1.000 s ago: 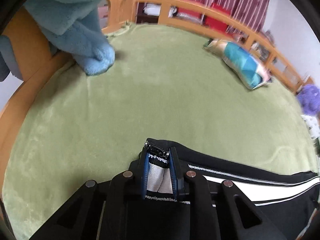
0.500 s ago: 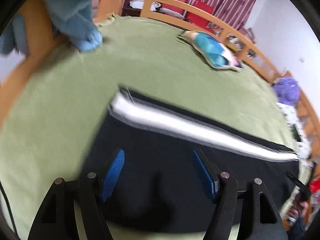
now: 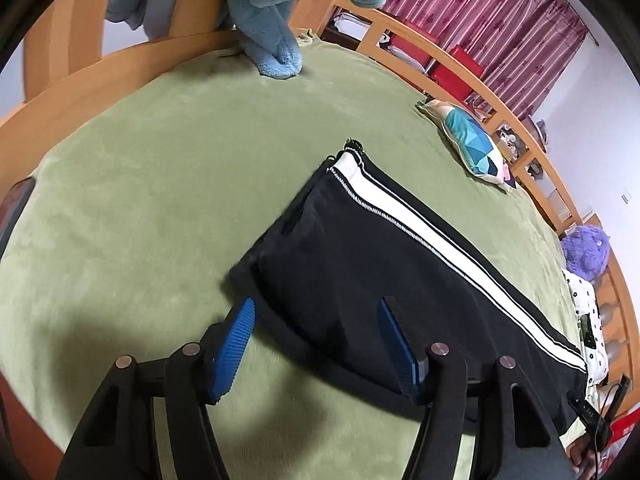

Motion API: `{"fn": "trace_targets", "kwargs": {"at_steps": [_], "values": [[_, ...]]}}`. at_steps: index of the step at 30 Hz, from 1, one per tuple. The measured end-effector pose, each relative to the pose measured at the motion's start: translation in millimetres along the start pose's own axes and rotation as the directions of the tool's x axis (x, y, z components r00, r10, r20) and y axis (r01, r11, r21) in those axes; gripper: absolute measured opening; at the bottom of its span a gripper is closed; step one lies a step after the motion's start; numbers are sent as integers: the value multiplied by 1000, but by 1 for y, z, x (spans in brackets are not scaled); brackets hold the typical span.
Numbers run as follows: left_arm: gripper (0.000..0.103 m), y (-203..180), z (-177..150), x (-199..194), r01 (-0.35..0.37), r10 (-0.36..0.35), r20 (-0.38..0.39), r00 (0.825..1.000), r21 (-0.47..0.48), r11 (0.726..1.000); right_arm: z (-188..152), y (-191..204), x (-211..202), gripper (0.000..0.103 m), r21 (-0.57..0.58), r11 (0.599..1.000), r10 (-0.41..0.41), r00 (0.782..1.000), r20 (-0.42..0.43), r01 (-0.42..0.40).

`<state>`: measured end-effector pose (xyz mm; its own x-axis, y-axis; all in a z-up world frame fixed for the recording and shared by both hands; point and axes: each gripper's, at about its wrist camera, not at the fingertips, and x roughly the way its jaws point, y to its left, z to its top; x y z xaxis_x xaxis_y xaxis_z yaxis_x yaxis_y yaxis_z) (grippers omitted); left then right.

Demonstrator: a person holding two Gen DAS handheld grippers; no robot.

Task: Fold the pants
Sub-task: 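Grasp the leg hems with the left tool and lift them toward the waistband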

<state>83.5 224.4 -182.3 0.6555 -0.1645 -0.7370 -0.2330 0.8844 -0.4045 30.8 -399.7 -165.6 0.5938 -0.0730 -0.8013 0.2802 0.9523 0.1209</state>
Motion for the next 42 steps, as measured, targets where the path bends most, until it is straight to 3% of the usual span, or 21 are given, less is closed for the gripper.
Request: {"fn": "trace_targets", "kwargs": {"at_steps": [2,6,8,13,17,19,22,24,25,30,34,35,36,37,40,42], "values": [[58,-1,5,11,-22,22,-18,1000,16,1000,-4,0,-1,40,15,1000,-4,1000,-7,4],[11,0,9,36,-4,2,-75,997,-24,1000,-7,3,0,40,20,1000,-19,1000,-23,19],[9,1,6,42,-26,24,-99,995,-18,999,-10,6,0,40,17,1000,-21,999,-27,22],[8,22,10,9,46,-49,-53,997,-67,997,-14,9,-2,40,14,1000,-21,999,-32,22],[9,14,-1,25,-33,32,-112,993,-13,999,-15,5,-6,40,22,1000,-17,1000,-24,17],[14,14,-2,25,-39,36,-128,991,-14,999,-16,4,-4,40,30,999,-8,999,-34,9],[33,15,-2,11,-21,18,-93,996,-30,999,-19,2,-8,41,22,1000,-5,1000,-30,6],[52,14,-3,7,-68,67,-74,995,-15,998,-21,-1,-10,43,22,1000,-4,1000,-25,5],[56,15,-4,7,-84,83,-66,994,-17,996,-22,-3,-10,43,28,1000,1,1000,-25,0],[56,30,-3,30,-81,72,-94,993,-92,992,-24,-8,-10,43,45,999,-2,1000,-24,3],[54,24,6,48,-76,70,-83,994,-72,994,-24,-8,-10,43,47,999,-11,1000,-27,12],[49,22,9,51,-84,77,-84,993,-78,993,-23,-7,-11,43,50,999,-11,1000,-28,12],[32,22,12,53,-92,84,-85,993,-86,992,-23,-8,-11,43,53,999,-11,1000,-28,12],[21,22,16,54,-65,55,-100,993,-101,993,-23,-8,-12,43,57,998,-9,1000,-28,11],[19,11,25,47,-101,91,-119,989,-87,991,-22,-8,-14,46,63,998,-4,1000,-31,6],[19,-9,29,33,-167,164,-96,982,-25,986,-21,-9,-15,51,68,998,-7,1000,-27,9]]}}
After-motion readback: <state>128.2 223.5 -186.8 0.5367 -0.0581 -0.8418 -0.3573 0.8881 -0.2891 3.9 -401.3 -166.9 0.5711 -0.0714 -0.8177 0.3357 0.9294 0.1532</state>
